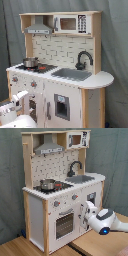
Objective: Play with the kitchen
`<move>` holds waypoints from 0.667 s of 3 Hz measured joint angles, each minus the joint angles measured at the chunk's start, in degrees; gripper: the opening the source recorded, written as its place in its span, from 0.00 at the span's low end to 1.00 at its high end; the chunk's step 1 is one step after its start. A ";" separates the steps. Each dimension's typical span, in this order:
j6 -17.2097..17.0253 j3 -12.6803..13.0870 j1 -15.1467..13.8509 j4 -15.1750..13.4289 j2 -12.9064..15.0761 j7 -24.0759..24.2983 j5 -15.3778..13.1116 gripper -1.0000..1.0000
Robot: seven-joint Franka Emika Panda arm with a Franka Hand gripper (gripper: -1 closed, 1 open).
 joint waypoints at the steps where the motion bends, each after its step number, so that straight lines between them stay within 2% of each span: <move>1: -3.33 0.45 5.54 -0.73 0.01 -0.30 -0.04 1.00; 2: -6.94 0.32 9.89 -0.73 0.01 -2.93 -0.83 1.00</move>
